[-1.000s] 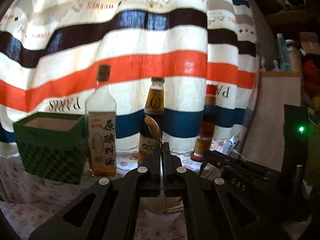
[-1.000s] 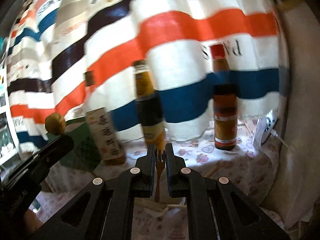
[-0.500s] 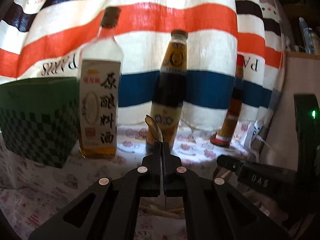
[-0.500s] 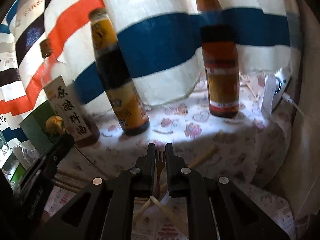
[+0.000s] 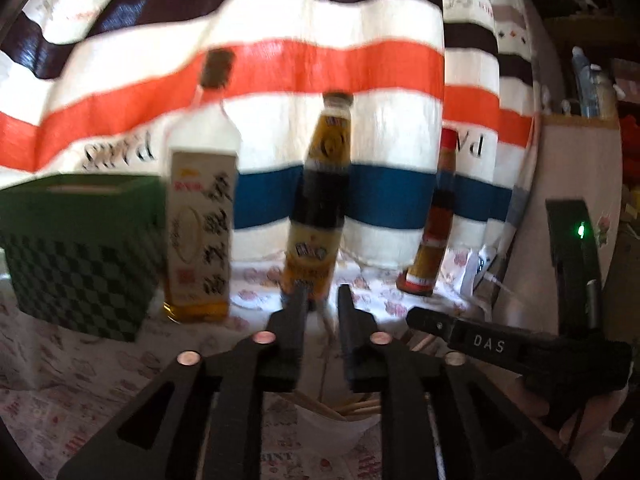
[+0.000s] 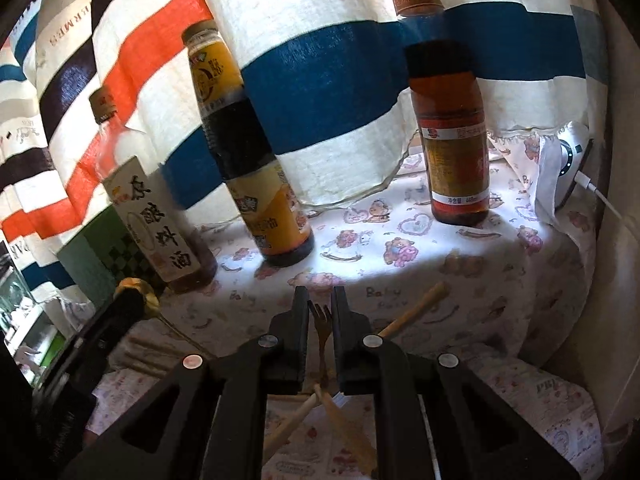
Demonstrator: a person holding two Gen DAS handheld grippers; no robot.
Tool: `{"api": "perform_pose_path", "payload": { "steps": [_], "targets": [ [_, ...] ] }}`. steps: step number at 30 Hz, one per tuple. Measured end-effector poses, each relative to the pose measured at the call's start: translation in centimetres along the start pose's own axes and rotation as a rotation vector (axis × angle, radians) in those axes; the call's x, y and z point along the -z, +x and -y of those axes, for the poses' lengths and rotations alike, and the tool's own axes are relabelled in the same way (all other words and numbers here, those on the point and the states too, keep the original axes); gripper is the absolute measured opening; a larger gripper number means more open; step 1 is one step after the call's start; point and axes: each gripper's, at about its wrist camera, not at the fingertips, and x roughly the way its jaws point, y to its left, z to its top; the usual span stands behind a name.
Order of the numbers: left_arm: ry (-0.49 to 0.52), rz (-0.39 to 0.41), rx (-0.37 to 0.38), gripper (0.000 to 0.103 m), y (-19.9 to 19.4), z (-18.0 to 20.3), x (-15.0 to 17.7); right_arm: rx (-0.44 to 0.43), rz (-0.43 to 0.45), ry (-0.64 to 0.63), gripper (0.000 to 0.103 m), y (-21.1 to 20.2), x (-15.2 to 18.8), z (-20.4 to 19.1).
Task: Organize utensils
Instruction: 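Open the left and right tools to drop the spoon and fork into the cup, then move both tools back over the remaining chopsticks on the table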
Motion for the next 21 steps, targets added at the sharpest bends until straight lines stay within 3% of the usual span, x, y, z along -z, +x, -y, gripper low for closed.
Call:
{"api": "perform_pose_path", "payload": {
  "steps": [5, 9, 12, 16, 19, 21],
  "targets": [
    [-0.005, 0.049, -0.029, 0.038, -3.9, -1.3, -1.6, -0.042, 0.035, -0.023, 0.025, -2.4, 0.0, -0.9],
    [0.012, 0.064, -0.072, 0.047, -6.9, -2.0, -2.6, -0.062, 0.078, -0.041, 0.027, -5.1, 0.2, -2.1],
    [0.016, 0.076, -0.105, 0.062, -9.2, -2.7, -2.9, -0.074, 0.109, -0.064, 0.036, -7.2, 0.8, -3.2],
    [0.004, 0.085, -0.144, 0.076, -12.2, -3.9, -2.1, -0.073, 0.129, -0.087, 0.046, -9.6, 2.1, -4.7],
    [0.013, 0.08, -0.199, 0.09, -13.8, -4.6, -1.0, -0.085, 0.13, -0.074, 0.062, -11.4, 3.5, -5.5],
    [0.004, 0.061, -0.197, 0.095, -14.4, -5.3, 0.0, -0.094, 0.133, -0.078, 0.064, -12.2, 4.5, -6.0]
  ]
}}
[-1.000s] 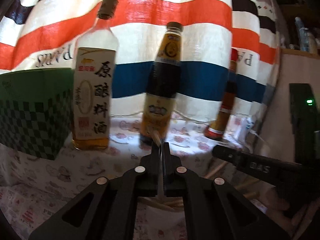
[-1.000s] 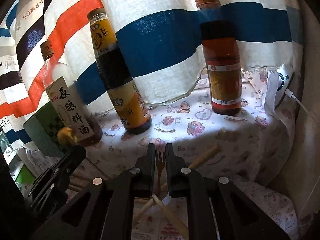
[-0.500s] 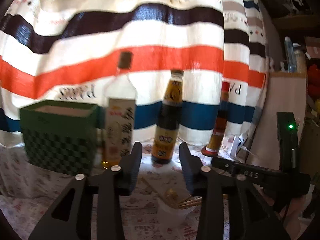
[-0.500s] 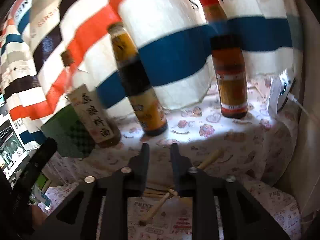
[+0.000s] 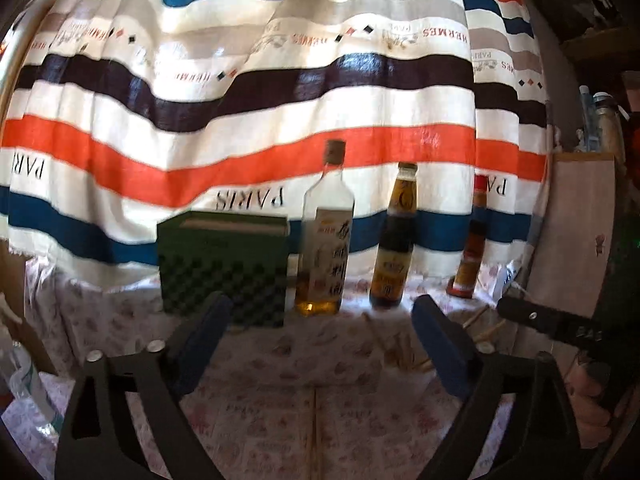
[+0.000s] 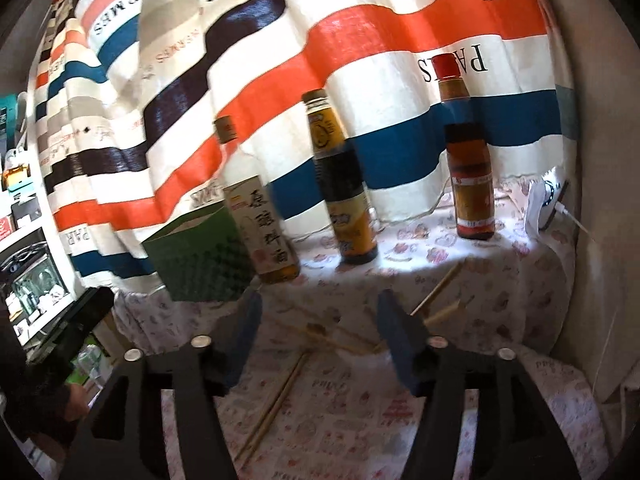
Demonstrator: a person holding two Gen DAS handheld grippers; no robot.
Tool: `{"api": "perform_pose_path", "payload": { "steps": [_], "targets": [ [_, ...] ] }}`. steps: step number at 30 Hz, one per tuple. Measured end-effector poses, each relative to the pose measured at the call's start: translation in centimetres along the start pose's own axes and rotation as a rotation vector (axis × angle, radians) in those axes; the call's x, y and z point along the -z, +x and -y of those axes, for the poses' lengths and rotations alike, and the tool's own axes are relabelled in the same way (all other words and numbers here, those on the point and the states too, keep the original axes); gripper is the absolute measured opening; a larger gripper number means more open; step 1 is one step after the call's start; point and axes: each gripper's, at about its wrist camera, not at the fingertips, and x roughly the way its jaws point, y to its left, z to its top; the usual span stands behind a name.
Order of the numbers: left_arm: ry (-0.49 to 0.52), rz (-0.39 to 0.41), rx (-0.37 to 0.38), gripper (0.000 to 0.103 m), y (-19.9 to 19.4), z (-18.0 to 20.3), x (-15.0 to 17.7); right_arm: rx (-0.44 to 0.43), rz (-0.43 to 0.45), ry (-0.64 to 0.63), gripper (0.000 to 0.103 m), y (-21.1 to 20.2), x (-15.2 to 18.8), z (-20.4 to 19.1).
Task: Organize utensils
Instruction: 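Move both tools back over the remaining chopsticks on the table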
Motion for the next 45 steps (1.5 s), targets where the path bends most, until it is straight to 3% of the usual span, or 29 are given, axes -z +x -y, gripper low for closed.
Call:
{"api": "perform_pose_path", "payload": {
  "steps": [3, 7, 13, 17, 20, 23, 29, 32, 37, 41, 45],
  "targets": [
    [-0.011, -0.011, -0.036, 0.098, -0.5, -1.1, 1.5, 0.003, 0.006, -0.015, 0.073, -1.0, 1.7, -1.0],
    [-0.016, -0.016, -0.06, 0.1, -0.8, -2.4, 3.5, -0.001, -0.01, -0.016, 0.075, -1.1, 3.7, -1.6],
    [-0.059, -0.088, -0.057, 0.101, 0.4, -4.0, 6.2, 0.049, -0.046, -0.033, 0.075, 0.9, 6.3, -1.6],
    [-0.064, -0.158, -0.064, 0.101, 1.6, -4.4, 7.4, 0.065, -0.101, -0.044, 0.075, 2.5, 7.6, -1.3],
    [-0.15, -0.228, -0.001, 0.101, 2.5, -5.3, 8.0, 0.07, -0.13, -0.04, 0.075, 3.1, 8.5, -1.0],
    [-0.171, -0.285, 0.036, 0.101, 3.5, -5.6, 8.7, 0.078, -0.155, -0.062, 0.075, 3.6, 9.1, -0.9],
    [-0.18, -0.384, -0.017, 0.101, 5.3, -5.9, 10.0, 0.083, -0.196, -0.053, 0.076, 4.4, 9.6, -0.7],
    [-0.168, -0.503, -0.099, 0.101, 6.7, -6.2, 10.9, 0.098, -0.205, -0.051, 0.076, 4.7, 9.9, -0.5],
    [-0.14, -0.612, -0.143, 0.101, 8.5, -6.6, 12.8, 0.12, -0.238, -0.04, 0.077, 5.5, 10.3, -0.1],
    [-0.156, -0.675, -0.075, 0.101, 9.0, -6.3, 13.6, 0.127, -0.282, -0.043, 0.077, 6.4, 10.7, 0.0],
    [-0.102, -0.692, -0.063, 0.1, 9.4, -5.4, 14.1, 0.15, -0.302, -0.05, 0.077, 6.9, 11.1, 0.1]
  ]
}}
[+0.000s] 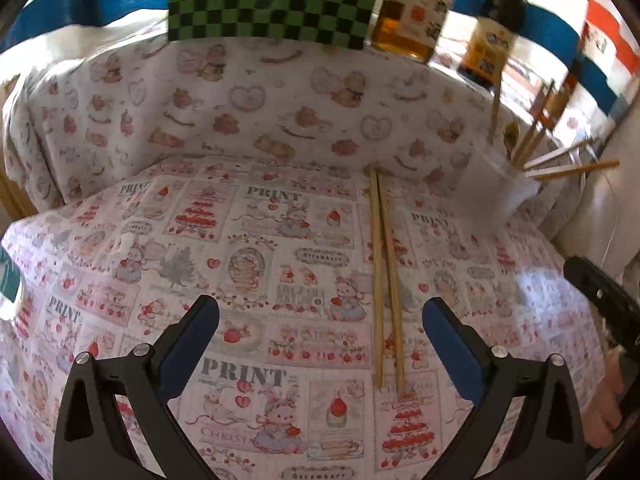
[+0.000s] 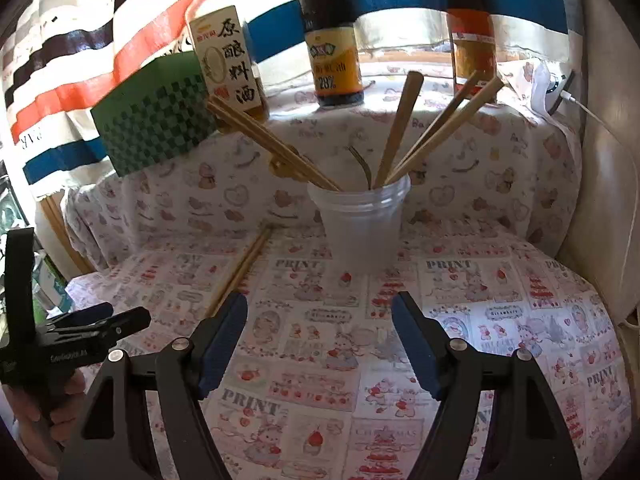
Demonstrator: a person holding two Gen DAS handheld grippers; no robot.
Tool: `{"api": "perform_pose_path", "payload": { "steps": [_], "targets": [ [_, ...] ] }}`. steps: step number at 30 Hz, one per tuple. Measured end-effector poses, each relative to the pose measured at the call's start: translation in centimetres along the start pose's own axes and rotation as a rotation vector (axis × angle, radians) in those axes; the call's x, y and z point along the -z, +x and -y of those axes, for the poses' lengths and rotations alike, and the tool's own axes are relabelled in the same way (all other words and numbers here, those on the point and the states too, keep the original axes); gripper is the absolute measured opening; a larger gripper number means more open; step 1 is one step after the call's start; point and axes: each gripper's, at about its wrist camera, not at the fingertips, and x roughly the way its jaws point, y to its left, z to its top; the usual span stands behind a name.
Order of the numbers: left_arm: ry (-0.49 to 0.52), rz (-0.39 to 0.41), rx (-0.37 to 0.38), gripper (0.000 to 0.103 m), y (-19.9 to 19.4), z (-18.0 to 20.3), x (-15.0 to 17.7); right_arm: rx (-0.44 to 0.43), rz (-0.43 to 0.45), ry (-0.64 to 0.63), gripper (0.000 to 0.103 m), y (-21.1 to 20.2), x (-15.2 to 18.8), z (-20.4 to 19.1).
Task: Organize utensils
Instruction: 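Move both tools back over the remaining chopsticks on the table, then lower and close the left tool on one chopstick while the right tool closes on the other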
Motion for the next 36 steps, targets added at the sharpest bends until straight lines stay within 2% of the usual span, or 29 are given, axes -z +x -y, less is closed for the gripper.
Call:
{"api": "perform_pose_path", "payload": {
  "steps": [3, 4, 5, 8, 12, 17, 21, 27, 31, 36],
  "targets": [
    [0.027, -0.027, 0.047, 0.089, 0.5, 0.7, 0.2, -0.001, -0.02, 0.0, 0.077, 0.3, 0.1, 0.0],
    [0.03, -0.039, 0.062, 0.081, 0.7, 0.9, 0.3, -0.001, -0.026, -0.001, 0.077, 0.4, 0.1, 0.0],
    [0.035, -0.047, 0.066, 0.072, 0.9, 1.1, 0.3, 0.001, -0.034, -0.006, 0.077, 0.5, 0.1, -0.1],
    [0.069, -0.067, 0.062, 0.06, 1.5, 1.8, 0.4, 0.01, -0.041, -0.013, 0.077, 0.6, 0.2, -0.2],
    [0.09, -0.117, 0.11, 0.057, 2.1, 2.3, 0.7, 0.014, -0.06, -0.021, 0.077, 0.9, 0.4, -0.4],
    [0.129, -0.139, 0.058, 0.044, 2.6, 2.7, 1.1, 0.014, -0.068, -0.027, 0.077, 0.9, 0.4, -0.6],
    [0.181, -0.148, -0.001, 0.041, 3.2, 3.5, 1.7, 0.021, -0.076, -0.038, 0.077, 1.1, 0.5, -0.8],
    [0.199, -0.14, -0.016, 0.04, 3.4, 3.4, 1.7, 0.03, -0.075, -0.051, 0.077, 1.0, 0.6, -0.9],
    [0.254, -0.153, 0.051, 0.039, 3.5, 4.6, 2.1, 0.033, -0.074, -0.045, 0.077, 0.9, 0.5, -0.8],
    [0.3, -0.163, 0.173, 0.039, 3.1, 6.7, 2.9, 0.036, -0.07, -0.027, 0.077, 0.7, 0.2, -0.2]
  ]
}}
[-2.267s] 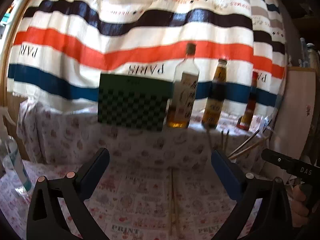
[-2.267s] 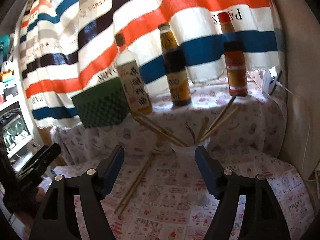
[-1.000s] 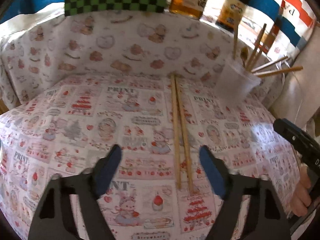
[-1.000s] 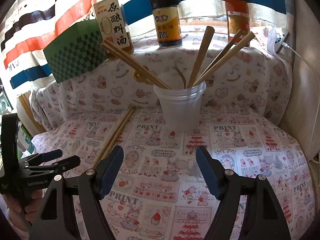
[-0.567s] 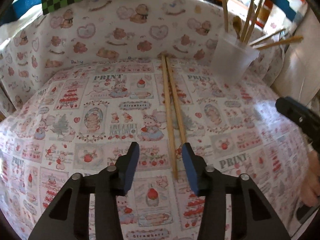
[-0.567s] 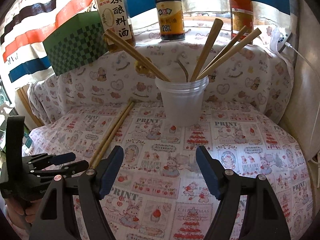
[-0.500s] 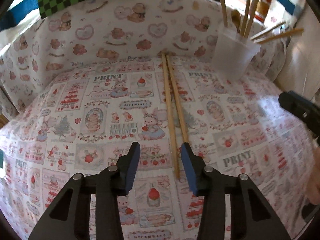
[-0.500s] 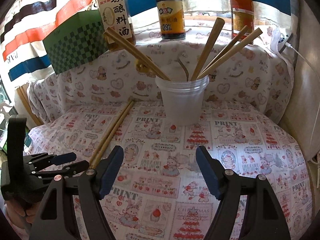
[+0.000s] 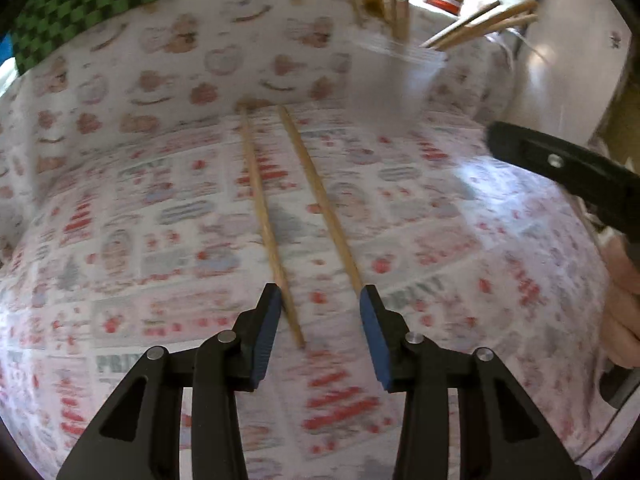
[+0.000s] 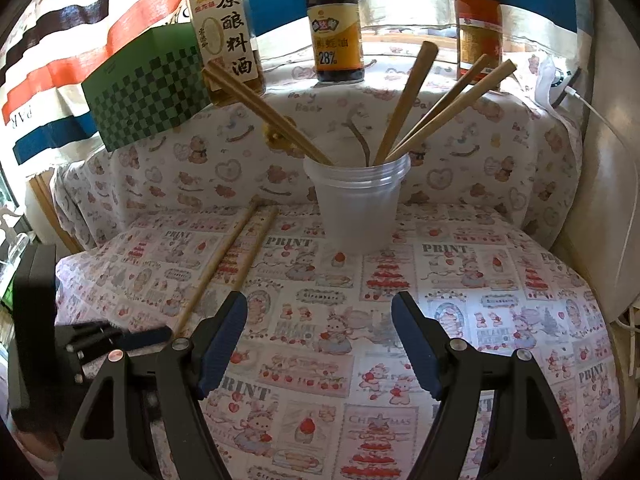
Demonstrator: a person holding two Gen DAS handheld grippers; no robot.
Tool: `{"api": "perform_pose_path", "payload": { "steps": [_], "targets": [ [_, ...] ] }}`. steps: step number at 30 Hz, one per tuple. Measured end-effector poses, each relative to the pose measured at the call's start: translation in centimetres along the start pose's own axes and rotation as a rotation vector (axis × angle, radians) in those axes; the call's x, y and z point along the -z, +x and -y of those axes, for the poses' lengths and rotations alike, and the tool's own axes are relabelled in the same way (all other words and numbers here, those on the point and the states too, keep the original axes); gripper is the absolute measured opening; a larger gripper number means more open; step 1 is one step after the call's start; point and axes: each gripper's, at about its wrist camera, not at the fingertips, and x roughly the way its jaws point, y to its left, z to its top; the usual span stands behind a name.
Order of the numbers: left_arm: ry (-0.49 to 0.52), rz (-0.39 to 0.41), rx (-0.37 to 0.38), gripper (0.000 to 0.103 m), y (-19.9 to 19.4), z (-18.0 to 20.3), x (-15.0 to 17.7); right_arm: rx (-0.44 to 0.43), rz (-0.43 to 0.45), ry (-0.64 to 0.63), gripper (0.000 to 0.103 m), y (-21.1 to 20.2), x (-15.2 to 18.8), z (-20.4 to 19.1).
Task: Organize utensils
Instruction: 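Lower and close the left tool on one chopstick while the right tool closes on the other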
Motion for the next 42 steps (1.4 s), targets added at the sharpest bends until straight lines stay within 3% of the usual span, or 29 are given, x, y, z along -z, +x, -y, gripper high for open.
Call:
{"api": "perform_pose_path", "payload": {
  "steps": [6, 9, 14, 17, 22, 26, 31, 36, 39, 42],
  "targets": [
    [-0.101, 0.057, -0.009, 0.047, -1.4, -2.1, -0.4, 0.007, 0.0, 0.016, 0.077, 0.0, -0.2, 0.4],
    [-0.168, 0.059, -0.01, 0.048, -1.7, -3.6, -0.5, 0.007, -0.011, 0.016, 0.077, 0.2, -0.1, 0.3],
    [-0.213, 0.03, -0.072, 0.048, -1.7, -4.9, -0.5, 0.013, -0.033, -0.008, 0.077, 0.8, 0.2, -0.4],
    [-0.232, 0.027, -0.044, 0.048, -2.0, -5.4, -0.4, 0.026, -0.059, -0.028, 0.077, 1.4, 0.5, -0.8],
    [-0.216, 0.036, 0.003, 0.048, -2.0, -4.5, -0.3, 0.057, -0.093, -0.067, 0.077, 2.3, 1.1, -1.6],
    [-0.169, 0.013, -0.008, 0.049, -1.6, -3.2, -0.2, 0.018, -0.123, -0.019, 0.077, 2.7, 1.1, -0.9],
    [-0.09, 0.0, -0.109, 0.048, -0.8, -1.6, 0.0, -0.022, -0.167, 0.049, 0.077, 3.3, 1.0, 0.4],
    [-0.047, -0.002, -0.197, 0.051, -0.2, -0.6, 0.0, 0.004, -0.159, 0.084, 0.077, 3.2, 0.8, 1.3],
    [-0.076, 0.004, -0.2, 0.038, -0.1, -1.2, -0.3, 0.02, -0.153, 0.083, 0.077, 3.3, 0.7, 1.3],
    [-0.136, 0.009, -0.214, 0.013, -0.6, -2.8, -0.5, 0.016, -0.162, 0.08, 0.077, 3.5, 0.8, 1.2]
  ]
}}
